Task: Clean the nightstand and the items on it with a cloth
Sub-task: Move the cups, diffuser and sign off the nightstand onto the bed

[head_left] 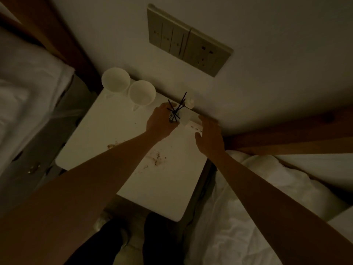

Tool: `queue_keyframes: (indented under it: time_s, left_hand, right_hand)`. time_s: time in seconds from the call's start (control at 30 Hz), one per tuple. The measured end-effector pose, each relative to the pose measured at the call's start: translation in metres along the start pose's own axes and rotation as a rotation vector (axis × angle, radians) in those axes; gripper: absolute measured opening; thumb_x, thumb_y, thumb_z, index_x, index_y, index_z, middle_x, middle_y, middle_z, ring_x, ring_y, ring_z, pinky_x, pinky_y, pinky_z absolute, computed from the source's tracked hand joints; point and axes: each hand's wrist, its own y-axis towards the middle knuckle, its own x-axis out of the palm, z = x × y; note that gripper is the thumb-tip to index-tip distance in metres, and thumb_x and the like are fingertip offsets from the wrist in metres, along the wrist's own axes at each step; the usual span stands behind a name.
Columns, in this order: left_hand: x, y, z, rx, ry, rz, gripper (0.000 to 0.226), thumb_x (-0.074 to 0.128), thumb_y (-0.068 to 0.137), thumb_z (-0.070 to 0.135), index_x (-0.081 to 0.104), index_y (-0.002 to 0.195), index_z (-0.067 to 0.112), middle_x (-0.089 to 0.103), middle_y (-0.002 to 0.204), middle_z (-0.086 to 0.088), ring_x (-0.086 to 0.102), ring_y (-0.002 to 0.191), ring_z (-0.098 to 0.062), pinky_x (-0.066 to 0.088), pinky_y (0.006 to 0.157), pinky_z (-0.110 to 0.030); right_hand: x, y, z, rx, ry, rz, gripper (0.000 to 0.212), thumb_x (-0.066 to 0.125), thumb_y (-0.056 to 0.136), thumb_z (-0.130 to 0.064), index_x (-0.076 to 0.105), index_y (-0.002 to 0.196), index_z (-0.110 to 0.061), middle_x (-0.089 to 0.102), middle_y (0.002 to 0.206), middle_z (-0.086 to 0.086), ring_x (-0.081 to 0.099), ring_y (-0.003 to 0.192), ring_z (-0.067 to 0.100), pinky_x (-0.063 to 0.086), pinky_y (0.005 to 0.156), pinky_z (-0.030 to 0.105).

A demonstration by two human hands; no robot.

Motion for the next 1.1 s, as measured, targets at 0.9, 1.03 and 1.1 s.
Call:
queue_keyframes:
  time_s: [0.9, 1.03, 1.1]
  left_hand:
    - [-0.181, -0.150, 0.078, -0.131, -0.317, 0.261, 0.029, 0.080, 0.081, 0.015, 0.073, 0.109, 0.023, 0.075, 0.100, 0.001, 0.073, 0.090, -0.021, 0.061, 0.075, -0.030]
    - [-0.233, -0.190, 0.081, -0.198, -0.300, 0.382, 0.038, 0.081, 0.082, 0.019, 0.071, 0.119, 0.020, 0.068, 0.100, 0.005, 0.064, 0.087, -0.014, 0.049, 0.062, -0.010]
    - [-0.258, -0.211, 0.076, -0.227, -0.258, 0.443, 0.040, 0.080, 0.082, 0.024, 0.070, 0.121, 0.020, 0.068, 0.105, 0.003, 0.062, 0.089, -0.013, 0.052, 0.071, -0.022]
  right_hand:
    - [-0.145, -0.112, -0.123, -0.311, -0.189, -0.023, 0.032, 0.048, 0.105, -0.025, 0.054, 0.136, -0.023, 0.057, 0.122, 0.009, 0.052, 0.115, 0.032, 0.048, 0.089, 0.043]
    - [-0.174, -0.134, -0.181, -0.444, -0.181, -0.020, 0.029, 0.051, 0.104, -0.023, 0.057, 0.132, -0.022, 0.058, 0.115, 0.009, 0.053, 0.111, 0.031, 0.050, 0.080, 0.043]
    - [-0.183, -0.144, -0.215, -0.522, -0.195, -0.005, 0.031, 0.050, 0.104, -0.024, 0.055, 0.135, -0.023, 0.057, 0.116, 0.008, 0.052, 0.112, 0.030, 0.051, 0.080, 0.044]
